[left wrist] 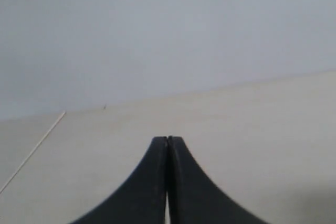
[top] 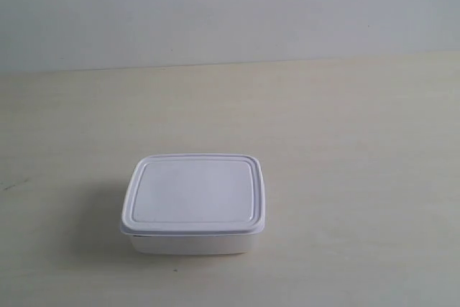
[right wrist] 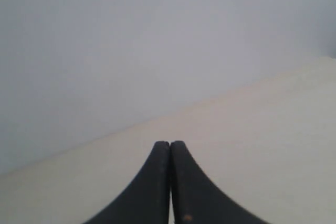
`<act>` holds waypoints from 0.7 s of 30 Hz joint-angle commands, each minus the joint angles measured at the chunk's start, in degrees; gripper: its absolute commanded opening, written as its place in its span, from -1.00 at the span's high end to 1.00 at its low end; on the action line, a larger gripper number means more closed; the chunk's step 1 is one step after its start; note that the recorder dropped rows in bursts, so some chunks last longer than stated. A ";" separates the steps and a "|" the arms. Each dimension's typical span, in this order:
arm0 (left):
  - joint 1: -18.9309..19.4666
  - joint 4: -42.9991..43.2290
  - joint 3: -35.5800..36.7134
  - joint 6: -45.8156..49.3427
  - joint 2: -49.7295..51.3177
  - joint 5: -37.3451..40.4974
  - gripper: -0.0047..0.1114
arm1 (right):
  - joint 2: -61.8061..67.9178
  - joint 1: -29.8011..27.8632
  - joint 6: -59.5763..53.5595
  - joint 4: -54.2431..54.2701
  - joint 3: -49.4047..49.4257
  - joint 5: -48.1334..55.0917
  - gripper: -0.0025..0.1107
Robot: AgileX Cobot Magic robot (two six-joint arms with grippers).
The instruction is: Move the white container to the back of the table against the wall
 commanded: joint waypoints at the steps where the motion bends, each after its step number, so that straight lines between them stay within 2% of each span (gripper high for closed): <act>1: 0.12 0.18 -0.01 -3.77 -0.35 -11.24 0.92 | -0.22 -0.37 2.93 4.13 0.33 -7.45 0.96; 4: 0.12 0.18 -0.01 -3.87 -0.35 -21.03 0.92 | -0.22 -0.37 4.82 4.16 0.33 -12.11 0.96; 10: 0.12 1.22 -0.01 -5.22 -0.35 -38.92 0.92 | -0.22 -0.37 25.76 4.27 0.33 -17.40 0.96; 16: 0.12 5.71 -0.01 -8.33 -0.35 -47.52 0.92 | -0.22 -0.37 33.05 4.27 0.33 -23.04 0.96; 18: 0.01 6.66 -0.01 -14.51 -0.35 -48.85 0.92 | -0.22 -0.37 34.75 4.27 0.33 -24.64 0.96; 21: 0.01 6.75 -0.01 -34.00 -0.35 -52.72 0.92 | -0.22 -0.37 38.88 4.02 0.33 -26.54 0.96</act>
